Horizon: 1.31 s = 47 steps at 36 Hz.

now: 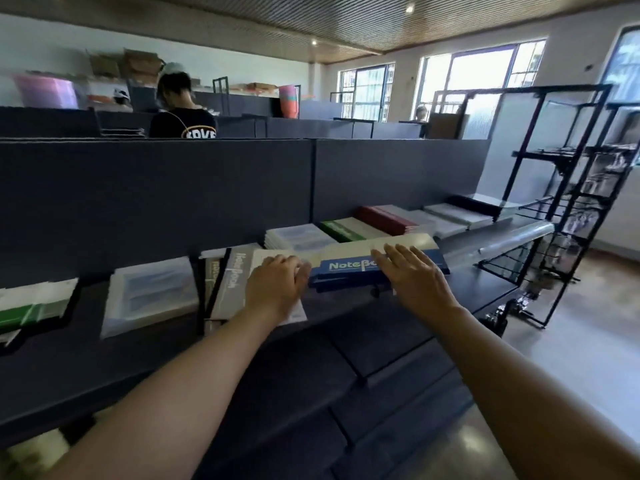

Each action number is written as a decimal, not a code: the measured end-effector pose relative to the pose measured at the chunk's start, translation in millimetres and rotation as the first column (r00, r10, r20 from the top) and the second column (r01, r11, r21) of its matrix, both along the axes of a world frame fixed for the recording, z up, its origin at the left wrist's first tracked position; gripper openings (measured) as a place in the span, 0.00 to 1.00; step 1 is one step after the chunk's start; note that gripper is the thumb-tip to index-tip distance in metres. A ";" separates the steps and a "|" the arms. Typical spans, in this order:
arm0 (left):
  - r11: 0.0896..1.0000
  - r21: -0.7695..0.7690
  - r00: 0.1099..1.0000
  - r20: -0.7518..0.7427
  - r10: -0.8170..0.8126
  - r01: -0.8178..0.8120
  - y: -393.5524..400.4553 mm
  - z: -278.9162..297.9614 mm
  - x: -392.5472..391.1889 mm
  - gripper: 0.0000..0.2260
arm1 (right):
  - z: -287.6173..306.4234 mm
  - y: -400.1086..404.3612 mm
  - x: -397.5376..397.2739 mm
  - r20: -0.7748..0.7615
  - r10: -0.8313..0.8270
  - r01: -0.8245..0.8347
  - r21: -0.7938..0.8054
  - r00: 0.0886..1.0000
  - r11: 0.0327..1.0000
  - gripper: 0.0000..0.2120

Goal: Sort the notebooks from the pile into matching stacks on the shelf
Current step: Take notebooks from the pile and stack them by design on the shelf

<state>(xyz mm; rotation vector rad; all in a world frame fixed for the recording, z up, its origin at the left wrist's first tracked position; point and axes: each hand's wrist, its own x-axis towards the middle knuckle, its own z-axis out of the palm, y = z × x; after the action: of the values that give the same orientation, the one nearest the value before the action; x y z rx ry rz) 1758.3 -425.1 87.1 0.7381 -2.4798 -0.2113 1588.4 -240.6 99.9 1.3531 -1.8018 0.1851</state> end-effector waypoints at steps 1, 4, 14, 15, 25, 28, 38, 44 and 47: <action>1.000 -0.002 1.000 0.006 -0.018 0.018 10.9 -2.9 -16.3 0.21 | -3.9 13.9 -12.3 0.008 -0.017 0.017 -0.004 1.000 1.000 0.31; 0.997 0.014 0.997 0.025 -0.078 0.077 43.5 -10.6 -62.6 0.20 | -15.5 54.0 -45.8 0.033 -0.072 0.073 -0.005 0.997 0.997 0.30; 0.968 -0.020 0.968 0.006 -0.252 0.252 130.6 -23.3 -220.0 0.15 | -36.0 157.1 -162.0 0.074 -0.301 0.301 0.009 0.951 0.954 0.29; 0.964 -0.027 0.964 0.000 -0.266 0.266 137.9 -25.1 -236.8 0.14 | -36.5 165.3 -174.0 0.075 -0.324 0.323 0.020 0.943 0.946 0.30; 0.933 0.000 0.933 -0.028 -0.359 0.359 178.2 -27.2 -398.6 0.16 | -25.5 217.0 -301.7 0.031 -0.461 0.460 0.038 0.887 0.887 0.25; 0.931 0.037 0.932 -0.032 -0.362 0.363 179.7 -27.2 -443.4 0.16 | -25.2 224.3 -344.4 0.051 -0.484 0.482 0.046 0.874 0.875 0.26; 0.944 0.123 0.938 0.131 -0.321 0.306 190.7 -34.2 -552.3 0.13 | -19.1 219.9 -467.5 0.104 -0.480 0.478 0.042 0.871 0.877 0.23; 0.880 0.270 0.883 0.159 -0.442 0.391 219.2 -35.4 -618.6 0.11 | -16.7 203.2 -544.2 0.111 -0.397 0.392 0.062 0.911 0.918 0.24; 0.736 0.479 0.847 -0.031 -0.531 0.479 245.3 -27.3 -650.8 0.32 | -13.9 196.8 -582.1 0.125 -0.325 0.317 0.076 0.937 0.945 0.24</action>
<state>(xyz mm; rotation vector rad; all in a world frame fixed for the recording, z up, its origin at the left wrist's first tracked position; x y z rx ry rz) 1107.5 -179.8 59.8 0.2174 -2.7144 -1.0374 1006.3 -43.8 86.0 1.0828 -2.1285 0.0527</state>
